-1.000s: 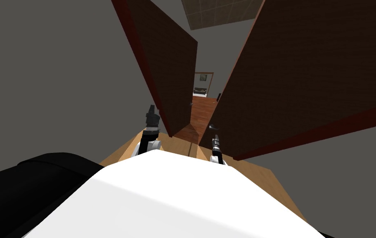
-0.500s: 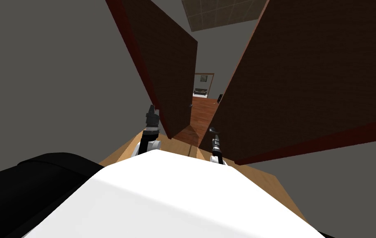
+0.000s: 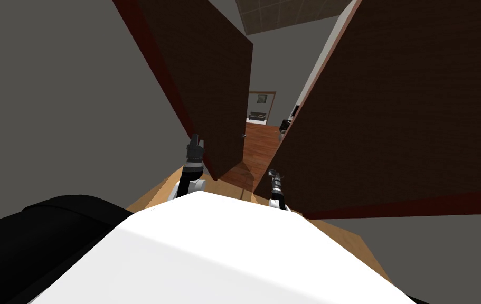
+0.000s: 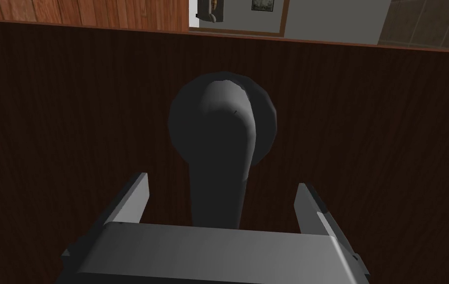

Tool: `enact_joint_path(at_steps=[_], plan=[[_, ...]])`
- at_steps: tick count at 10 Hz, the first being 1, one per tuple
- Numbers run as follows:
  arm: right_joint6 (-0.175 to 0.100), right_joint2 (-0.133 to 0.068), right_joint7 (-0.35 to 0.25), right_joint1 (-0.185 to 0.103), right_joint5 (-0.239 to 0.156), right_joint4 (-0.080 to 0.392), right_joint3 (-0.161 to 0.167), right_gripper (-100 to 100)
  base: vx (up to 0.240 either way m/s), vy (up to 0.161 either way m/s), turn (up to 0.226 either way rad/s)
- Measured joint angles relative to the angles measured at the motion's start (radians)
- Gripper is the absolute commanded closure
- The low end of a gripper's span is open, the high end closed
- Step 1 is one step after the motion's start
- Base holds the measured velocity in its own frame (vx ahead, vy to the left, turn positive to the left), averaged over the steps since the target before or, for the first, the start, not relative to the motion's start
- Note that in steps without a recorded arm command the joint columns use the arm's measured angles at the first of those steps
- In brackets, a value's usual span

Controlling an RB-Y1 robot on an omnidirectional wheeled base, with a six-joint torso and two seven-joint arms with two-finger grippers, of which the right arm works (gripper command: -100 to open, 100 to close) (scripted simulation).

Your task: Push the door open

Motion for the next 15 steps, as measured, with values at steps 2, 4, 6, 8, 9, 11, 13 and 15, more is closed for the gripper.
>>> enact_joint_path(at_steps=[2,4,6,8,9,11,13,15], plan=[[0.0,0.0,0.0,0.0,0.0,0.0,0.0,100,-0.02,0.002,0.0],[0.001,-0.003,-0.002,-0.004,0.0,-0.002,-0.001,100,-0.009,-0.003,0.004],[0.001,-0.003,0.0,-0.004,-0.001,-0.002,-0.002,100,0.0,0.0,0.0],[0.002,0.002,0.005,-0.003,-0.004,0.006,-0.007,100,0.149,0.012,-0.062],[0.005,0.007,0.014,0.0,-0.007,0.007,-0.014,100,0.161,0.031,-0.048],[0.009,0.009,0.027,-0.004,-0.015,0.006,-0.028,100,0.184,-0.004,-0.039],[0.004,0.016,0.042,-0.011,-0.023,0.008,-0.043,100,0.189,-0.003,-0.05],[0.006,0.024,0.062,-0.009,-0.031,-0.002,-0.059,100,0.186,-0.005,-0.077]])
